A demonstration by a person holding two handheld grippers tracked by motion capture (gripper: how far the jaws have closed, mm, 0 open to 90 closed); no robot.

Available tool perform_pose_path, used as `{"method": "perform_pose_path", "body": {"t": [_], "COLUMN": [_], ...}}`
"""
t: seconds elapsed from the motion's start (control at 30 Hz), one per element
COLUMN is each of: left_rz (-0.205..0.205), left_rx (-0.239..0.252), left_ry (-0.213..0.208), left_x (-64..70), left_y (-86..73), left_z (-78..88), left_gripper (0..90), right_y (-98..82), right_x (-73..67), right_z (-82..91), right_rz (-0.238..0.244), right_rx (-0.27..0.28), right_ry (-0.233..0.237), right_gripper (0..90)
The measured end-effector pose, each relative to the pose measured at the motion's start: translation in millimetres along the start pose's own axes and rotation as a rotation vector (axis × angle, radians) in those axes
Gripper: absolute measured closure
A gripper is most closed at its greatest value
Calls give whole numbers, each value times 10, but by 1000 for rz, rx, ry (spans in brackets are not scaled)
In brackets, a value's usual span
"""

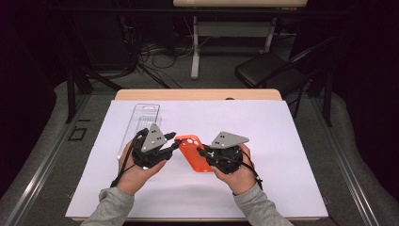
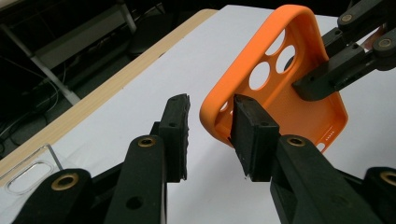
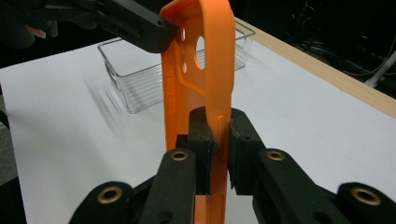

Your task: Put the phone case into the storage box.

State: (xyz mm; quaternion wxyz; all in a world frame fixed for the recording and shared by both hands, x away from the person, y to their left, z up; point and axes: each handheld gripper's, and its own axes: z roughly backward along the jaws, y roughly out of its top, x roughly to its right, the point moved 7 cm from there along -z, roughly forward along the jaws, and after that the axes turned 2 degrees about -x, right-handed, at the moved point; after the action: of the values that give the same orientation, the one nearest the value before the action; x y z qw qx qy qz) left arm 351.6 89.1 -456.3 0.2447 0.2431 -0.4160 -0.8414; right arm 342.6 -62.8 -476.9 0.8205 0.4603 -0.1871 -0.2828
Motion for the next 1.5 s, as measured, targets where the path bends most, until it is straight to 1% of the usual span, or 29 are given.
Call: {"method": "perform_pose_path", "body": {"t": [0.13, 0.4, 0.73, 0.93, 1.3, 1.5], "left_rz": [2, -7, -27, -23, -50, -74], "left_rx": [-3, -17, -25, -24, -29, -32], "left_ry": [-5, -6, 8, 10, 17, 23], "left_x": [13, 22, 19, 16, 9, 7], "left_y": [-3, -12, -16, -16, -20, -18], "left_z": [-8, -17, -14, -10, -9, -2], "left_gripper": [695, 739, 765, 785, 806, 810], "right_y": [-3, -9, -20, -20, -24, -25], "right_x": [-14, -27, -31, -26, -21, -22], "right_z": [-7, -18, -34, -32, -38, -41], "right_rz": [5, 9, 9, 4, -8, -14], "right_rx": [-4, -9, -16, -14, -10, -7], "right_ry": [2, 6, 8, 12, 22, 28], "right_gripper": [815, 814, 815, 815, 815, 814]}}
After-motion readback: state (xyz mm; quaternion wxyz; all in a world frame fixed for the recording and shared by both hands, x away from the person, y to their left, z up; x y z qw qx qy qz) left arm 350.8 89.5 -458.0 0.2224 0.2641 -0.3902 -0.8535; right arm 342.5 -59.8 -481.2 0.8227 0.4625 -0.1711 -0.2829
